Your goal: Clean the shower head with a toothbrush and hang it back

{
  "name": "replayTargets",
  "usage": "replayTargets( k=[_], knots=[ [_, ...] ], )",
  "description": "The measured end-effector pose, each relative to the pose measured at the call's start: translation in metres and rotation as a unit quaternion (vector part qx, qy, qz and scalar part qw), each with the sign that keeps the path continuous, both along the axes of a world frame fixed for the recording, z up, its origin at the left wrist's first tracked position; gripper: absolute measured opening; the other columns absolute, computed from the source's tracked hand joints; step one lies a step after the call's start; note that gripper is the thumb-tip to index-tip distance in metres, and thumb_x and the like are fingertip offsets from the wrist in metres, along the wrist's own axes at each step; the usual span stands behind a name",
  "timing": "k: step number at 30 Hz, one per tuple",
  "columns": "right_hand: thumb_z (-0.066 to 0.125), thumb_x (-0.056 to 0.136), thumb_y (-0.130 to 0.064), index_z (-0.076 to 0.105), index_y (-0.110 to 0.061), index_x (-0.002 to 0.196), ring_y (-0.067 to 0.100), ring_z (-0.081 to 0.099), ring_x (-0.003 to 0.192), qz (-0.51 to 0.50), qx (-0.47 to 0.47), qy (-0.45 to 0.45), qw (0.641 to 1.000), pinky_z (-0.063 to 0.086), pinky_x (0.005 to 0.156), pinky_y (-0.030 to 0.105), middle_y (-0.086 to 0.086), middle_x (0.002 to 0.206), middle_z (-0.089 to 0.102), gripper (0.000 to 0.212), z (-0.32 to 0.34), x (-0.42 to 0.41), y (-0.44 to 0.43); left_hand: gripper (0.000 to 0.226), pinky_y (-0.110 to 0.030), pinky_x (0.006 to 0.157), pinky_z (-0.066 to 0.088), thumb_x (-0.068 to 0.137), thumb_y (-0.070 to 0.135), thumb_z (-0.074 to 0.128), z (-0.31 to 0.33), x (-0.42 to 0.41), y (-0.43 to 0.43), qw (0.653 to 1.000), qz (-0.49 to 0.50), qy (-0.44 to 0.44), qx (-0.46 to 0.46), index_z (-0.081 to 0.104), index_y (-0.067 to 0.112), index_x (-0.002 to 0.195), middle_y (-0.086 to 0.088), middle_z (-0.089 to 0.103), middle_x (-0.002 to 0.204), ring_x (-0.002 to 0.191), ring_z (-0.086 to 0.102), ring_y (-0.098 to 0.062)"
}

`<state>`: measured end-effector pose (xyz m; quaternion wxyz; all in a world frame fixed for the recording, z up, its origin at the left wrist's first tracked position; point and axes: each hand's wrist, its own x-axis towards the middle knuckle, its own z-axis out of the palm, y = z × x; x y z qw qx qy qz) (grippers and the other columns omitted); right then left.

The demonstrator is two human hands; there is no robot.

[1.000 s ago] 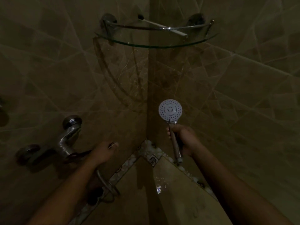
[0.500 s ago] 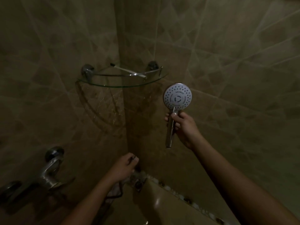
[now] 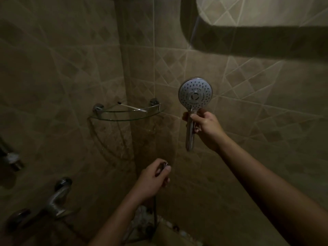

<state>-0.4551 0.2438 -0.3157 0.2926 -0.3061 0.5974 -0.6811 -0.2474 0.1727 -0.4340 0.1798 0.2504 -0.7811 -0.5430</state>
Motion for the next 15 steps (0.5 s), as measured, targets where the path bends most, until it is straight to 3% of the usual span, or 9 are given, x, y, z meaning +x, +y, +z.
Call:
replayTargets(
  k=[5,15],
  knots=[
    [0.048,0.101,-0.006,0.060,-0.019,0.117,0.019,0.068,0.107,0.031,-0.010,0.037,0.999,0.052,0.079,0.034,0.009,0.115,0.071,0.024,0.021,0.004,0.024,0.011,-0.036,0.082,0.059,0.100,0.036,0.054,0.026,-0.001,0.034,1.000,-0.004,0.027,-0.015,0.062,0.030,0.103,0.001,0.073,0.081,0.085,0.073,-0.012],
    [0.046,0.099,0.001,0.060,-0.014,0.117,0.021,0.067,0.107,0.087,-0.040,0.045,0.994,0.050,0.096,0.047,0.008,0.110,0.070,0.027,0.037,0.023,0.042,0.011,-0.037,0.078,0.062,0.100,0.032,0.054,0.042,0.006,0.057,0.998,0.028,0.054,-0.022,0.061,0.026,0.107,-0.006,0.074,0.086,0.087,0.073,-0.018]
  ],
)
